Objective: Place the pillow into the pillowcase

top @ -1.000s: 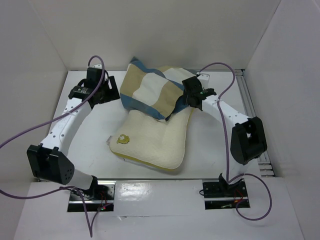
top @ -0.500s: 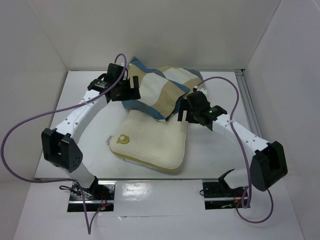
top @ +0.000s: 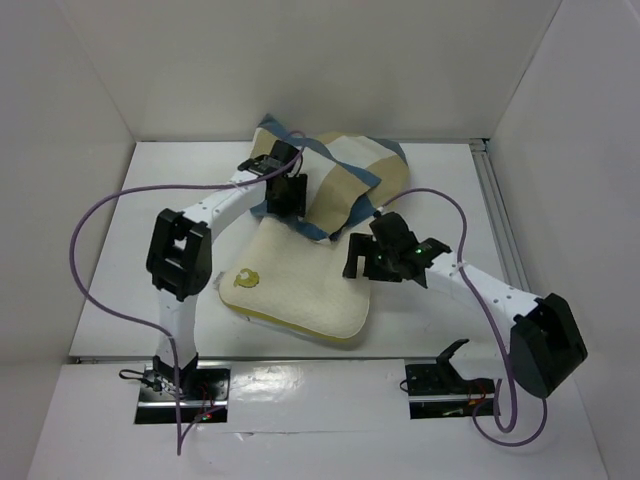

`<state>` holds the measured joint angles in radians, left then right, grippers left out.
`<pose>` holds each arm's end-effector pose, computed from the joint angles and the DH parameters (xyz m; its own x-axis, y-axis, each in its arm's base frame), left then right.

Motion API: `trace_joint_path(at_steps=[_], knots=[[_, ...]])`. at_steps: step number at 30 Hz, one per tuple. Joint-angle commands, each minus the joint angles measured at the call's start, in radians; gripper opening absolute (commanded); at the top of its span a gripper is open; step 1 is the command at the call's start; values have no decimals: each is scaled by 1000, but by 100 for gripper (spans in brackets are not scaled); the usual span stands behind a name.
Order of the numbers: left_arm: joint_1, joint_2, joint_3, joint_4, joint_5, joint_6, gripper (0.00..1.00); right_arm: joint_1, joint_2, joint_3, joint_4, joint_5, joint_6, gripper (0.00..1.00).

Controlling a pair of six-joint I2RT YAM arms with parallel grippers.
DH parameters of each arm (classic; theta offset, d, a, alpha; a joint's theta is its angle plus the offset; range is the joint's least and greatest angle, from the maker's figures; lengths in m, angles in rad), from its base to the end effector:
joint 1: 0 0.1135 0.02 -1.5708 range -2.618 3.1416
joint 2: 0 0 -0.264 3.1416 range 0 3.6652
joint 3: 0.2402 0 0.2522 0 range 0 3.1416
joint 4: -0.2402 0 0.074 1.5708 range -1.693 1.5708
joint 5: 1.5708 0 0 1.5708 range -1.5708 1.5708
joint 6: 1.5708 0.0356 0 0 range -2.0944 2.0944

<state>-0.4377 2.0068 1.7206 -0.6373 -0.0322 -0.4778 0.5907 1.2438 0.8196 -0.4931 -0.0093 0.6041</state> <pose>0.4076 -0.1895 0.2538 -0.8283 -0.1198 -0.5473 0.0284 0.9667 -0.2545 0.2073 0.1394 0.2304 -0.8617 0.1060 -0.4962 -0.0876 0.9321 0.3514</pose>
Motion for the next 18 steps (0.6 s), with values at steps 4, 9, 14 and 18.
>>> trace_joint_path(at_steps=[4,9,14,18], knots=[[-13,99,223,-123,-8,-8,0,86,155,15,157,-68,29,62],[5,-80,270,-133,-115,11,0,74,163,119,-35,182,20,0],[149,-275,290,-142,-77,11,0,-135,59,277,-254,463,13,0],[275,-396,290,-133,3,-12,0,-303,25,383,-317,613,-47,0]])
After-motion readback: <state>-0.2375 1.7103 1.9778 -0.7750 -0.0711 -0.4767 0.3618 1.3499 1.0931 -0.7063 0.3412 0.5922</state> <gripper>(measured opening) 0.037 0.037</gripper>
